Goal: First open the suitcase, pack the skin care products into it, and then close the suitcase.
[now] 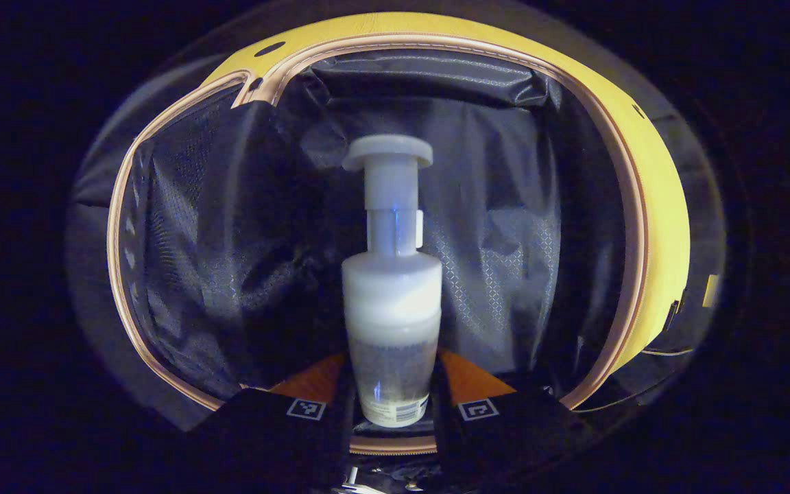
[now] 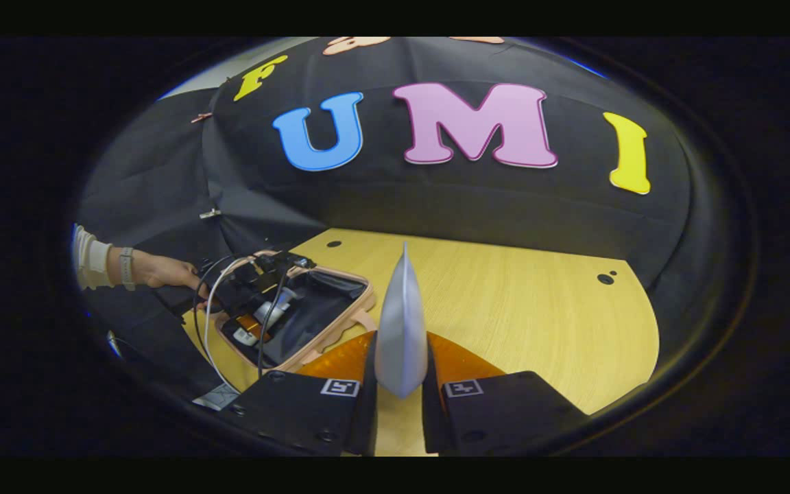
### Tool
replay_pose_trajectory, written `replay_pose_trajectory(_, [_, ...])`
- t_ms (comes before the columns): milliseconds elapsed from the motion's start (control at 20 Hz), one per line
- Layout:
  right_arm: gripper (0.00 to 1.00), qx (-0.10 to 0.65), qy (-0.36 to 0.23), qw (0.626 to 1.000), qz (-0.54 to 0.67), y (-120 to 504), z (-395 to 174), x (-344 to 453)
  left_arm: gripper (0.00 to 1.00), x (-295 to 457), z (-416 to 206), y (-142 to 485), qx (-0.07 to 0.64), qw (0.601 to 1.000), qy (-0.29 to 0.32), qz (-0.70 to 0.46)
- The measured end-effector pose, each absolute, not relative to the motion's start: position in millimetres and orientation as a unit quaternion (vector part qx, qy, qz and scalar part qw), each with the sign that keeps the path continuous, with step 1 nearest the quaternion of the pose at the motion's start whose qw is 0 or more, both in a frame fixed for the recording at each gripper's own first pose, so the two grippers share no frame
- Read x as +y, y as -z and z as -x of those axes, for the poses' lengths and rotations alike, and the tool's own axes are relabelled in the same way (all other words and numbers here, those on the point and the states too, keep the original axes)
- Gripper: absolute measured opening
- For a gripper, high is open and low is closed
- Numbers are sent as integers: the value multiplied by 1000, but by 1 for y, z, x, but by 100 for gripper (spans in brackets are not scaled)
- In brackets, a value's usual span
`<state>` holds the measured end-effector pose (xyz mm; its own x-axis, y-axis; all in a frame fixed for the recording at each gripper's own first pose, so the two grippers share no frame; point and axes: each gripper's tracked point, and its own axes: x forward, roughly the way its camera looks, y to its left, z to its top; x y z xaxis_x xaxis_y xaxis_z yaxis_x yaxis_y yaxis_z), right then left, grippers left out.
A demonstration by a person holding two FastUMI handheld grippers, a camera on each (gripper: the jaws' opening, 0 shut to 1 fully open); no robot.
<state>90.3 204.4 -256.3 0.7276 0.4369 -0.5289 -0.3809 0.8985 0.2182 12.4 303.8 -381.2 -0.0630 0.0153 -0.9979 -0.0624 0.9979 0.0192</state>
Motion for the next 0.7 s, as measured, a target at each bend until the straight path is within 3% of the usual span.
replay_pose_trajectory(150, [30,336,-243,908,-58,273,-81,236,62,300,-6,379,720,693,0,33])
replay_pose_trajectory(250, [30,359,-265,893,-53,284,-76,262,65,304,-9,363,696,717,13,36])
replay_pose_trajectory(450, [30,406,-305,857,-87,296,-79,322,80,320,-12,313,621,782,23,44])
replay_pose_trajectory(500, [26,425,-305,848,-88,304,-82,334,85,325,-9,301,601,798,23,42])
replay_pose_trajectory(600, [30,471,-302,822,-103,322,-83,357,89,342,2,282,573,818,15,38])
replay_pose_trajectory(700, [30,503,-295,800,-142,330,-92,388,89,362,15,266,550,834,-1,43])
